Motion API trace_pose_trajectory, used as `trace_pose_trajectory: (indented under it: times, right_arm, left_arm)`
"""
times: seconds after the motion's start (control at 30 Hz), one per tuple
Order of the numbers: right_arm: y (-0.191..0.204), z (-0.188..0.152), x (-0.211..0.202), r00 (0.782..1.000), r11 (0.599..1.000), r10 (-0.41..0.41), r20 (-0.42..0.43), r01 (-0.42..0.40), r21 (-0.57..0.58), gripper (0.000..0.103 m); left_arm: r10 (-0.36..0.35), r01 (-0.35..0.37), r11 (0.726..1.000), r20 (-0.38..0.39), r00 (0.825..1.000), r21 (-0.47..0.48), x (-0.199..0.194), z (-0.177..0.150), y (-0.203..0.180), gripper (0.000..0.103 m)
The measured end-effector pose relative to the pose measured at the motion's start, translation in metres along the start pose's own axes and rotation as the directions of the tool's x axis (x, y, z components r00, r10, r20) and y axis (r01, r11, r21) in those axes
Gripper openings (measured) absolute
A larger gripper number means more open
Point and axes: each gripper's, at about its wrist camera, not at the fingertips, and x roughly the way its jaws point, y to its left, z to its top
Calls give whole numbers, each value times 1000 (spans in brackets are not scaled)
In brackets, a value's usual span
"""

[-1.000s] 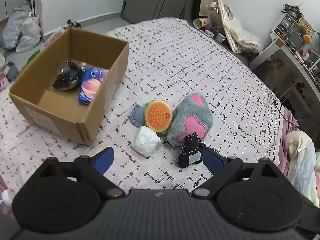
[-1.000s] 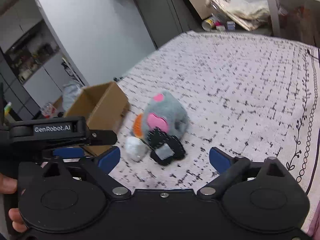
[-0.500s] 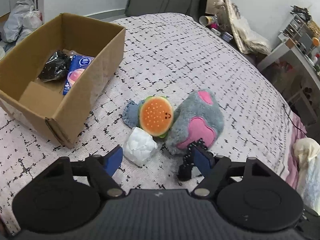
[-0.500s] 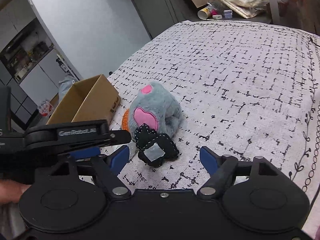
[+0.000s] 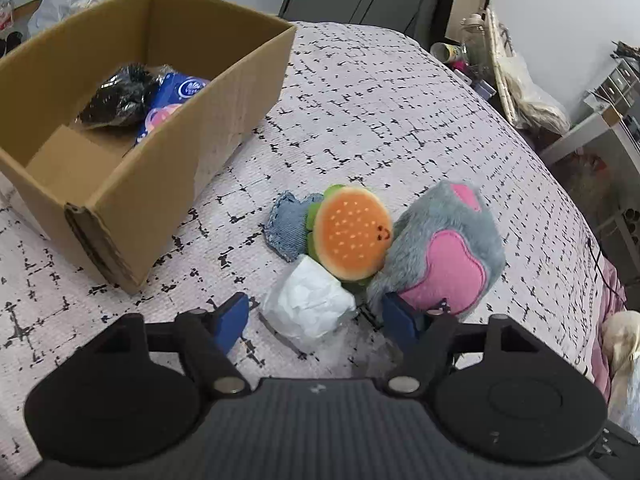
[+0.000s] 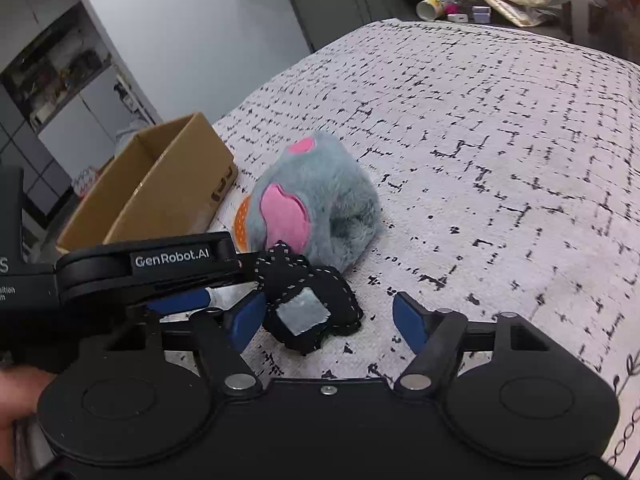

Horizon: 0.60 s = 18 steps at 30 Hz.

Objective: Organize soft objects
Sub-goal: 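Grasp the black fabric piece with the right tool while the left tool grasps the white tissue bundle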

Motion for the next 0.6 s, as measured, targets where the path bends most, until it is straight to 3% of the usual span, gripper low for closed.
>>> trace_pose_trajectory:
  times: [0.23,0.37,0.47,0.6]
  right_arm:
    - [2,2,10,1000,1000,-20,-9,20,-12,68]
    - [7,1,14,1000,999,-23,-14,22,-33,67]
    - [9,3,18,1000,999,-18,-25,17,-39,55]
    - [8,3,19,998,999,16,-55,-17,-29,27]
  left_arm:
    - [-5,5,1000,4,1000,-21,9,0,5,65]
    - [-1,1,1000,7,1000,-31,9,-1,9,51]
    - [-16,16,999,6,1000,-42,5,0,12,50]
    - [-41,40,997,-15,999,-60,2,0,15,49]
